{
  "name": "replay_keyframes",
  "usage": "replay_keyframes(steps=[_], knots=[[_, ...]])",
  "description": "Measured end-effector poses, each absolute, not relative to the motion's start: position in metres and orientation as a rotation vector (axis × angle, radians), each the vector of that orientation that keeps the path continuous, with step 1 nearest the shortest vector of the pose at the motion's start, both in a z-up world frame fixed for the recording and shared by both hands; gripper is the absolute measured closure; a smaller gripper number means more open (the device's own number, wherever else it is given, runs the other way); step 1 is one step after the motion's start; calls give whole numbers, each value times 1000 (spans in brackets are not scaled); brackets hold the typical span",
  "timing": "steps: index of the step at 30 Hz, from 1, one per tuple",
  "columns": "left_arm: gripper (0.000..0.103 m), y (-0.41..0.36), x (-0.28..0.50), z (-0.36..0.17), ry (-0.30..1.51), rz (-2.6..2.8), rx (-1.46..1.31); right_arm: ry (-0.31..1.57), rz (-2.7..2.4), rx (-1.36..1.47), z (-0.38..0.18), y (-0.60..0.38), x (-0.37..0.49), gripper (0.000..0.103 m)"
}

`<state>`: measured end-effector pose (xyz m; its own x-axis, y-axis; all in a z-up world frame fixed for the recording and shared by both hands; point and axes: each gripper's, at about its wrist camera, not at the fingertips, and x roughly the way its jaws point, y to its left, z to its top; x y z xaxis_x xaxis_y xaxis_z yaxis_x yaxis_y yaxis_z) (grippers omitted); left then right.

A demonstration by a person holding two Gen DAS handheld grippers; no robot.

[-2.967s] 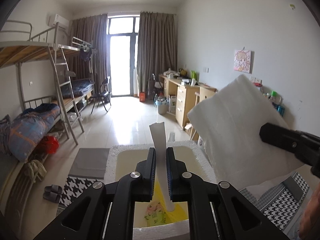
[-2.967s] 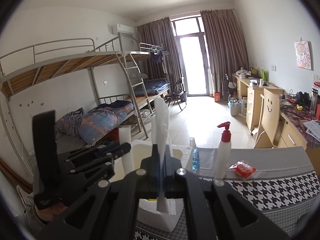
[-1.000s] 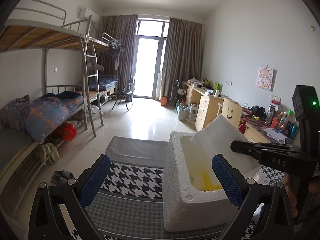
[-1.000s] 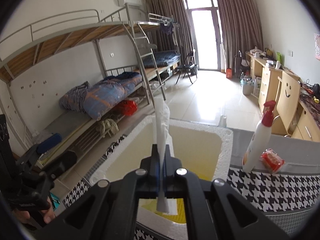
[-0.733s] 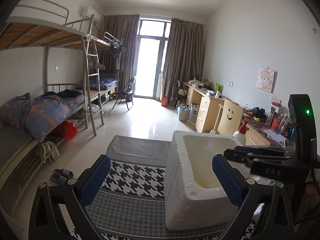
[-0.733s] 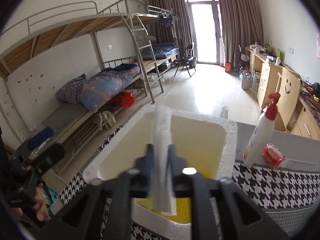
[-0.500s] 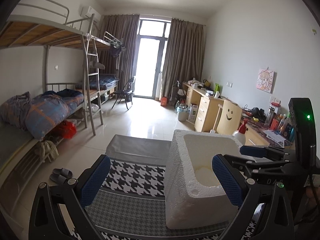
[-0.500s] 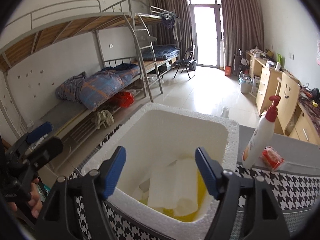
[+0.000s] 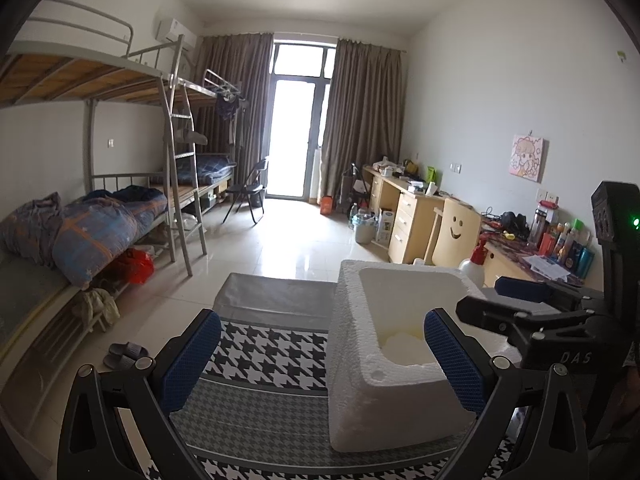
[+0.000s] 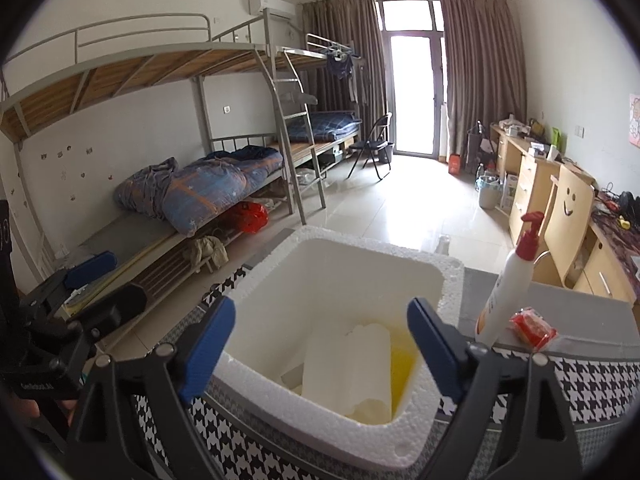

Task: Organize soft objects
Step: 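Withdraw both tools from the foam box toward the grey sock and mask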

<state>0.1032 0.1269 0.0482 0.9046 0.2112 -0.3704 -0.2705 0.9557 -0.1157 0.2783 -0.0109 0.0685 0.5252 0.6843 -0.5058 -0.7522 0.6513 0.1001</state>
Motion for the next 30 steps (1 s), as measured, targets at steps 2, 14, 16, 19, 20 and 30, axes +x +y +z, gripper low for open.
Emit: replay_keyframes(steps=[2,14,16,19,20,30], knots=[[1,122,101,50,362,241,-159,538,859,-145,68,-13,276,12],[1,93,84,56,360,199,-127,498,823,-113,75,-45,252,12],[1,86,83,56,363,183,-121,499,823,-111,74,-49,249,12],[1,78,84,56,368,159,-116,497,811,-105,74,-57,243,12],[1,75,85,55,372,153,-114,494,803,-101,75,-62,240,12],[1,56,78,51,372,131,-106,466,758,-61,75,-96,224,12]])
